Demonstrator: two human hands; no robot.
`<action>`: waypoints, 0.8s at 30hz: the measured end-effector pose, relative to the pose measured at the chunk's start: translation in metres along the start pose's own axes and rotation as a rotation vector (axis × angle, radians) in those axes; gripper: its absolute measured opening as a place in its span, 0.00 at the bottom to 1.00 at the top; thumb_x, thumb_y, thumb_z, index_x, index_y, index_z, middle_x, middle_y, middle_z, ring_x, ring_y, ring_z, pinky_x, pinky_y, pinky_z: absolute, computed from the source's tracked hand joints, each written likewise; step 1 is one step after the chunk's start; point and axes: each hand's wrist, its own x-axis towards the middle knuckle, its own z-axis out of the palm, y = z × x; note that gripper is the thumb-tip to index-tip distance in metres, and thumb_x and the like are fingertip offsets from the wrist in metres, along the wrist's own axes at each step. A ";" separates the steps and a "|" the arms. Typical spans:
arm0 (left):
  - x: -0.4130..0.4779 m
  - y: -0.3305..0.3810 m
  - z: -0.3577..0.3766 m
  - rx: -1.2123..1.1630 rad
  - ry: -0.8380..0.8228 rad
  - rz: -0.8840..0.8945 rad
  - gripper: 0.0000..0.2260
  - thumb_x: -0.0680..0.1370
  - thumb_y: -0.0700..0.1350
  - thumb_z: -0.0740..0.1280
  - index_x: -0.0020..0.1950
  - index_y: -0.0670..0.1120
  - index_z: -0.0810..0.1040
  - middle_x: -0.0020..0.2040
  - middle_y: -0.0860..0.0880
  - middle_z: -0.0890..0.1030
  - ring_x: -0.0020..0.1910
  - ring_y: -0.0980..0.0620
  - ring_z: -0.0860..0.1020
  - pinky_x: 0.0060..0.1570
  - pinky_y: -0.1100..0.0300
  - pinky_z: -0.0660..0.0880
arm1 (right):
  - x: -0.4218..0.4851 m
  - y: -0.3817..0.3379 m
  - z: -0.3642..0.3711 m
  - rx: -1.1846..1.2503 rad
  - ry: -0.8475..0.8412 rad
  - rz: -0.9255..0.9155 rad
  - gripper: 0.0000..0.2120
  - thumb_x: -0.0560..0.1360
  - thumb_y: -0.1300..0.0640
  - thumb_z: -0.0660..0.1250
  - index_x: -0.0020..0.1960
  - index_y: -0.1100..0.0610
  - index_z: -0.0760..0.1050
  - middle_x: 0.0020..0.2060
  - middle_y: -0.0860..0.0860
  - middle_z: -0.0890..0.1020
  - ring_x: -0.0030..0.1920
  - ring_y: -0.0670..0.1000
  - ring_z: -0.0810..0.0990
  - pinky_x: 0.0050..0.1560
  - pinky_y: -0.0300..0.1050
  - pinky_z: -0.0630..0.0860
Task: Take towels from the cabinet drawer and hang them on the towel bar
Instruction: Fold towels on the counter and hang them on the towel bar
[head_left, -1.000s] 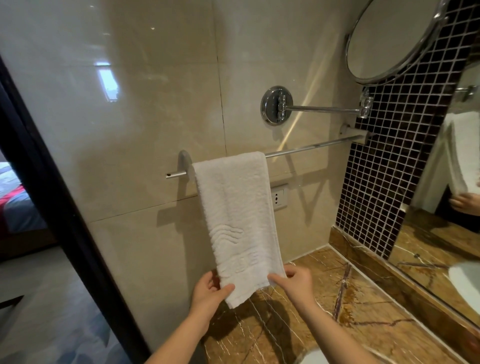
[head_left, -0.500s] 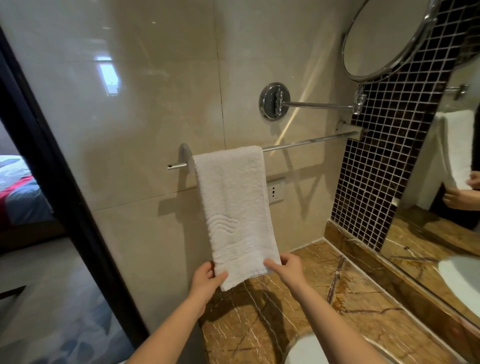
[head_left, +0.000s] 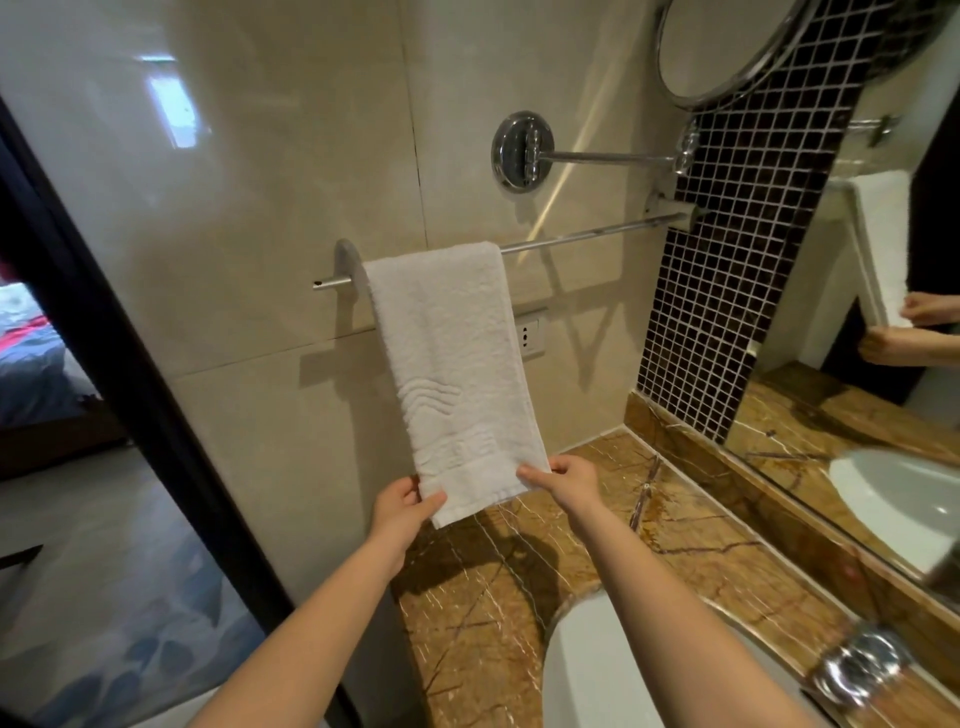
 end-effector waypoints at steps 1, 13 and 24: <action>0.000 -0.001 0.000 0.000 -0.003 0.000 0.10 0.73 0.35 0.71 0.52 0.45 0.77 0.56 0.42 0.81 0.55 0.45 0.80 0.59 0.48 0.75 | 0.001 0.001 0.001 0.019 0.014 0.013 0.15 0.67 0.59 0.78 0.46 0.69 0.79 0.41 0.57 0.81 0.40 0.55 0.78 0.46 0.48 0.76; -0.011 0.005 0.007 -0.043 -0.074 -0.074 0.07 0.74 0.37 0.70 0.50 0.46 0.78 0.47 0.51 0.85 0.47 0.52 0.83 0.41 0.60 0.77 | -0.035 0.025 0.070 0.602 -0.353 0.521 0.29 0.65 0.50 0.78 0.61 0.61 0.76 0.60 0.60 0.75 0.60 0.58 0.76 0.53 0.50 0.80; -0.011 0.047 -0.008 0.459 0.090 0.141 0.14 0.71 0.40 0.72 0.55 0.45 0.75 0.46 0.47 0.79 0.48 0.49 0.77 0.40 0.67 0.72 | -0.041 0.014 0.109 0.832 -0.242 0.481 0.14 0.73 0.59 0.71 0.59 0.60 0.77 0.52 0.59 0.83 0.53 0.57 0.81 0.48 0.49 0.82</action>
